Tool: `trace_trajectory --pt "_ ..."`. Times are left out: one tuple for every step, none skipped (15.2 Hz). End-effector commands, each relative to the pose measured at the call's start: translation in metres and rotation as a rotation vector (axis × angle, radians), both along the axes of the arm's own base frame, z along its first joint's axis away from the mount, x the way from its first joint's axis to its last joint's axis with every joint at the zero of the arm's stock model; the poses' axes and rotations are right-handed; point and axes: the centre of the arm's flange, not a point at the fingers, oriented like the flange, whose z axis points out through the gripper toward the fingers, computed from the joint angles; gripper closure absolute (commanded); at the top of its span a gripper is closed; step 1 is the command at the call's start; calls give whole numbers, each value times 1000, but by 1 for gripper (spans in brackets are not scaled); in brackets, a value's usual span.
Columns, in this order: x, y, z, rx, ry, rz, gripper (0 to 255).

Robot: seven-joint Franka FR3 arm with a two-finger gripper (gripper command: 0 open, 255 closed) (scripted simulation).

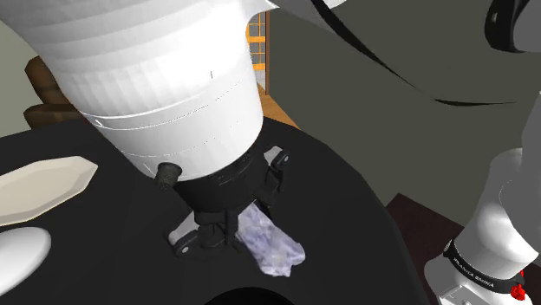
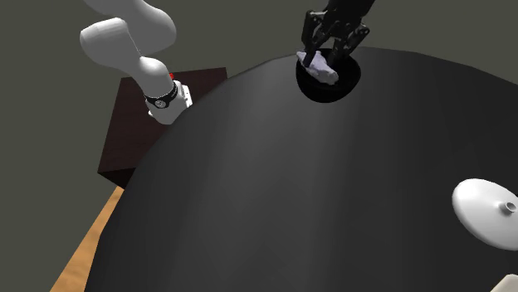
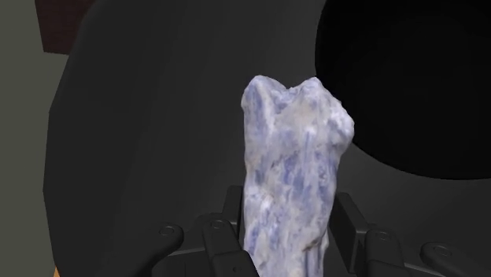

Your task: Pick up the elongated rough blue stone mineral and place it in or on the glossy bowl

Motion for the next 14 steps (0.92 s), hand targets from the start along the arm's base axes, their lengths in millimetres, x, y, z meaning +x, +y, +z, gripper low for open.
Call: trace_trajectory --pt "-21 17 0 0 -1 -2 255" --pt "-32 25 0 0 -1 -2 255" --pt "-42 34 1 0 -1 -2 255" --pt "-52 42 1 0 -1 -2 255" --pt "-62 51 1 0 -1 -2 255" --pt "-72 59 1 0 -1 -2 255" --pt "-89 74 1 0 -1 -2 255" --pt "-89 74 -4 0 -1 -2 255" --pt "-89 74 -10 0 -1 -2 255" --pt "-89 74 -15 0 -1 -2 255" --pt "-89 74 -20 0 -1 -2 255" --pt "-89 74 -25 0 -1 -2 255" --pt "-89 74 -31 0 -1 -2 255" --pt "-89 74 -36 0 -1 -2 255"
